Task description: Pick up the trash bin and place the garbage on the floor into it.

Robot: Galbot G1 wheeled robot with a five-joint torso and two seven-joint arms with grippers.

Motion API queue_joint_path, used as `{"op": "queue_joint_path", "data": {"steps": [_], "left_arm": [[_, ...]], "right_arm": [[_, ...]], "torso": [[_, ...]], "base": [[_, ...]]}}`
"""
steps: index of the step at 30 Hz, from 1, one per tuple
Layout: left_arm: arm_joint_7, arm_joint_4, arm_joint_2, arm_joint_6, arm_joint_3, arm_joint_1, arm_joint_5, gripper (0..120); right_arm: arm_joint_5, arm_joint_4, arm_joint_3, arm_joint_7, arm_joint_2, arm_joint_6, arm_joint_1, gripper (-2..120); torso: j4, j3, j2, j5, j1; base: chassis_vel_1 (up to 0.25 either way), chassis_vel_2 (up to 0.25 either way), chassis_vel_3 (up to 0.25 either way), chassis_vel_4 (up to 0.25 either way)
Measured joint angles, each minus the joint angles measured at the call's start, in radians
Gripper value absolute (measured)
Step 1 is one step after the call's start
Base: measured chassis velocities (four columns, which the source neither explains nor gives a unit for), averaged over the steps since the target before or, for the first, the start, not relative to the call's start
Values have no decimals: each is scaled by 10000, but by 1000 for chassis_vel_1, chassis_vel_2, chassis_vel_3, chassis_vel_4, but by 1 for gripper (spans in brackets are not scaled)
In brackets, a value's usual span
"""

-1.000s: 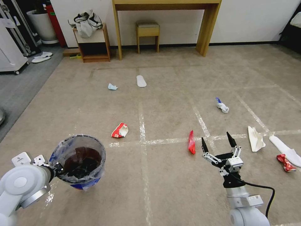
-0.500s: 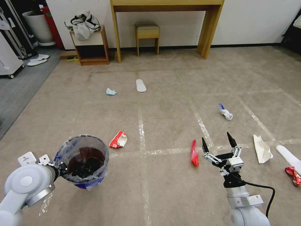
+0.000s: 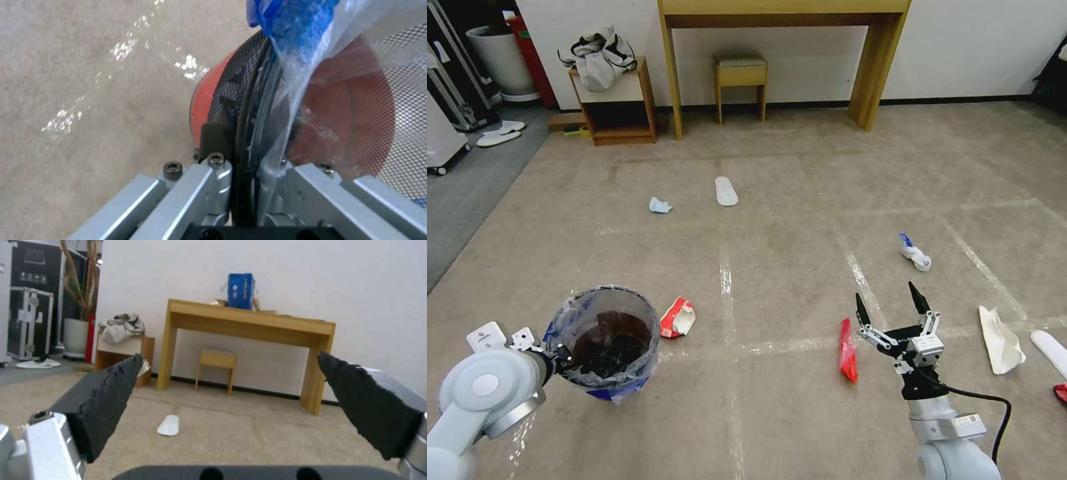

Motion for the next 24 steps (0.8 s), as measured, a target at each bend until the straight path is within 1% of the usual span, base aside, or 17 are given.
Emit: {"op": "queue_joint_path", "data": {"steps": [3, 9, 15, 18, 19, 21, 22, 23, 24], "left_arm": [[0, -17, 32, -2, -35, 35, -5, 1], [-2, 51, 48, -12, -4, -15, -6, 1], [8, 93, 101, -23, 26, -79, -8, 1], [21, 91, 174, -23, 23, -75, -4, 1], [21, 91, 174, -23, 23, -75, -4, 1], [33, 92, 196, -22, 23, -70, 4, 1], [37, 81, 193, -20, 23, -59, 15, 1], [37, 81, 193, -20, 23, -59, 15, 1], [47, 69, 164, -13, 25, -39, 60, 1]], "right_arm": [[-17, -18, 4, -26, -20, 8, 31, 100], [-18, -48, 6, -24, -53, -42, 136, 100], [122, -226, -21, 17, -331, -296, 366, 100], [928, -453, -175, 4, -930, -938, 867, 100], [928, -453, -175, 4, -930, -938, 867, 100], [1745, -843, -449, 114, -1569, -1399, 1325, 100], [2248, -1057, -603, 199, -2020, -1637, 1510, 100], [2248, -1057, -603, 199, -2020, -1637, 1510, 100], [2935, -1316, -806, 249, -2839, -1985, 1696, 100]], "torso": [[-1, 1, -1, -1, 3], [1, -2, 2, -1, 0], [0, -2, 2, -1, 0], [0, -2, 2, -1, 0], [0, -2, 2, -1, 0], [1, -1, 2, 2, 0], [3, -1, 1, 3, 0], [3, -1, 1, 3, 0], [2, -1, 2, 3, 0]], "base": [[-81, 72, 60, -72], [0, 0, 0, 0], [0, 0, 0, 0], [0, 0, 0, 0], [0, 0, 0, 0], [0, 0, 0, 0], [0, 0, 0, 0], [0, 0, 0, 0], [0, 0, 0, 0]]}}
